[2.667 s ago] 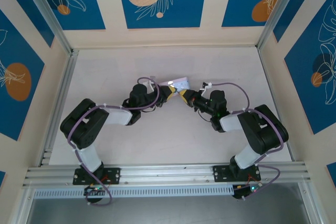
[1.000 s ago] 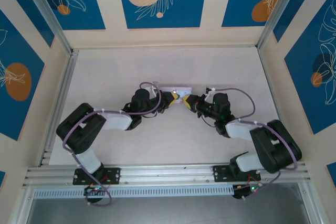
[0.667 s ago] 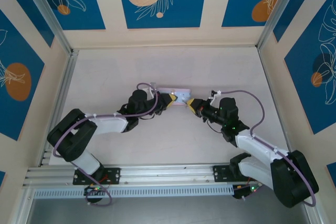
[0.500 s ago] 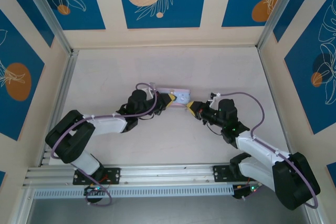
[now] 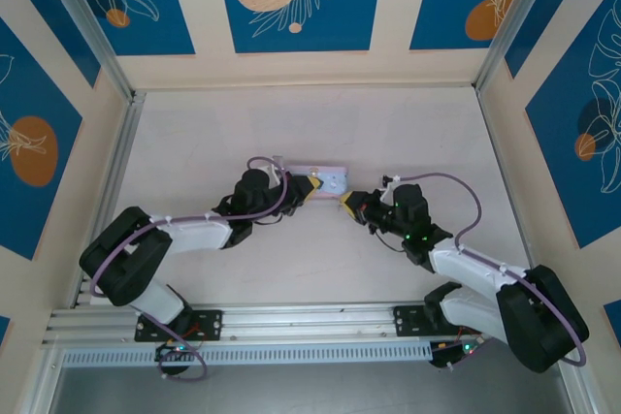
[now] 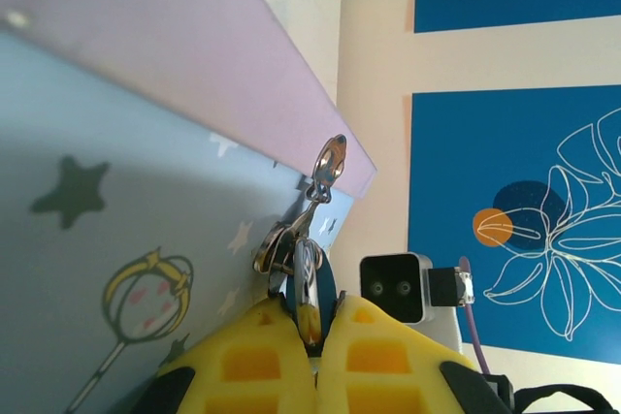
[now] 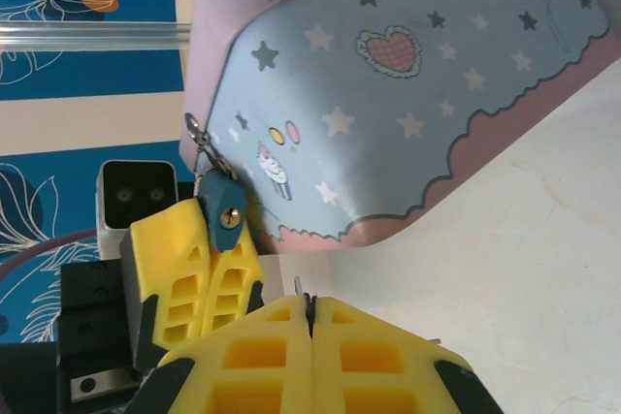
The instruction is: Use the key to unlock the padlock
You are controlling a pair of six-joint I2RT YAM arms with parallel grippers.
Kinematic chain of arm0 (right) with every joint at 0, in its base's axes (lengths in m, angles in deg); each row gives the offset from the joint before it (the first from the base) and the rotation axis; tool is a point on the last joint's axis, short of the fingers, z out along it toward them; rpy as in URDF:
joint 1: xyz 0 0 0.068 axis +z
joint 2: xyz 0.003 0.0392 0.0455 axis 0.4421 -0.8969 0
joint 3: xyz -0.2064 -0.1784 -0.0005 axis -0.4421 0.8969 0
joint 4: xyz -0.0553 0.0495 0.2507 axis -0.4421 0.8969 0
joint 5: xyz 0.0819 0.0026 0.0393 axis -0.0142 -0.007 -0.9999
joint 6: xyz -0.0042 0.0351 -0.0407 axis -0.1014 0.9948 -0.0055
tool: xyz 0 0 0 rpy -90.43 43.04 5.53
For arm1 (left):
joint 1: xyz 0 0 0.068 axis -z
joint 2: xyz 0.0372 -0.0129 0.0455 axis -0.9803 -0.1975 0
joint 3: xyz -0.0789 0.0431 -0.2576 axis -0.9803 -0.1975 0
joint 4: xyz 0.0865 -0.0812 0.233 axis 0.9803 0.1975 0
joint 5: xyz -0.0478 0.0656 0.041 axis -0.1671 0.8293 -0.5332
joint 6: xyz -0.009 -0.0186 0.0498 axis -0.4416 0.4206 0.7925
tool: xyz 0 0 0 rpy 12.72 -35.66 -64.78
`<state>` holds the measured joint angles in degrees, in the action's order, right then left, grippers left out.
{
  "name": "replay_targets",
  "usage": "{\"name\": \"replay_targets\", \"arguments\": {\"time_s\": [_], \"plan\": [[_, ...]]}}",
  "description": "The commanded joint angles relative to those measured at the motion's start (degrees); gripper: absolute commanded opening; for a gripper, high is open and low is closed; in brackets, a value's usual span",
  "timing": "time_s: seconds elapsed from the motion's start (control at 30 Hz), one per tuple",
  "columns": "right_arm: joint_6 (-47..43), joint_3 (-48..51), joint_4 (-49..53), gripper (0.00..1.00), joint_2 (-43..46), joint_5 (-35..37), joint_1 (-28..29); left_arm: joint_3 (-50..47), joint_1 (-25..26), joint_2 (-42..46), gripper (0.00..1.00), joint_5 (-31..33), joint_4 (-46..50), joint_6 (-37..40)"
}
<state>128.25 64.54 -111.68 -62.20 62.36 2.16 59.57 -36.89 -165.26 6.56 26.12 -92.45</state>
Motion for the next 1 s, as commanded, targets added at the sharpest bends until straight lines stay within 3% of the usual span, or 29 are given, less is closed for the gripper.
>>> {"name": "replay_targets", "arguments": {"time_s": [0.0, 0.97], "plan": [[1.06, -2.14, -2.85, 0.00, -1.47, 2.03, 0.84, 0.25, 0.58, 2.16, 0.00, 1.26, -4.69, 1.21], [2.95, -6.35, -8.49, 0.00, -8.81, 4.07, 2.90, -0.55, 1.01, 1.87, 0.00, 1.61, -5.35, 0.88]]}}
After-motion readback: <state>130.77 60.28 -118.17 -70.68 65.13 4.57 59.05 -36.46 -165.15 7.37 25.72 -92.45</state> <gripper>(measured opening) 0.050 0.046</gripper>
